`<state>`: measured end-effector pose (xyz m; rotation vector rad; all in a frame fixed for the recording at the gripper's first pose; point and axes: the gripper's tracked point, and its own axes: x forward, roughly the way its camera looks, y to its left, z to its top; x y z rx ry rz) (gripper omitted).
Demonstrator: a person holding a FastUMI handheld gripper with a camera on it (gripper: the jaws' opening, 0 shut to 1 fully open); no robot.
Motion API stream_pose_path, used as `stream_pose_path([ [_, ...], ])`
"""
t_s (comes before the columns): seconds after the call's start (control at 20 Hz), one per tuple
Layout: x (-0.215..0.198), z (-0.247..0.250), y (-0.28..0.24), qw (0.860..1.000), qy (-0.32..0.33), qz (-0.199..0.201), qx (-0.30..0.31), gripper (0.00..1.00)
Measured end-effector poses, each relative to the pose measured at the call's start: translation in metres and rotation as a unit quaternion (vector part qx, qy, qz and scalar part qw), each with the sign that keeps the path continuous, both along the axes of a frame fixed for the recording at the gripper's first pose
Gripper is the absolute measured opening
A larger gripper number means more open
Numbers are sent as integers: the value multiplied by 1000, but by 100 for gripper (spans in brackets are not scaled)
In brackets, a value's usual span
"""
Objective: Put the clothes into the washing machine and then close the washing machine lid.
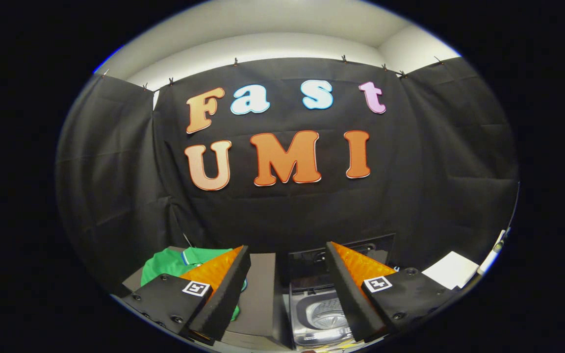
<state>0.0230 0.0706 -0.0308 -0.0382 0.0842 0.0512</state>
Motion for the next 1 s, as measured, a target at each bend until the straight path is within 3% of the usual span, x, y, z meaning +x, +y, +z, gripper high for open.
stream_pose_path([
  [0.35,35,-56,83,994,83,65,29,98],
  [0.75,50,-128,163,980,154,116,-43,98],
  [1.0,55,-160,185,972,180,124,-87,99],
])
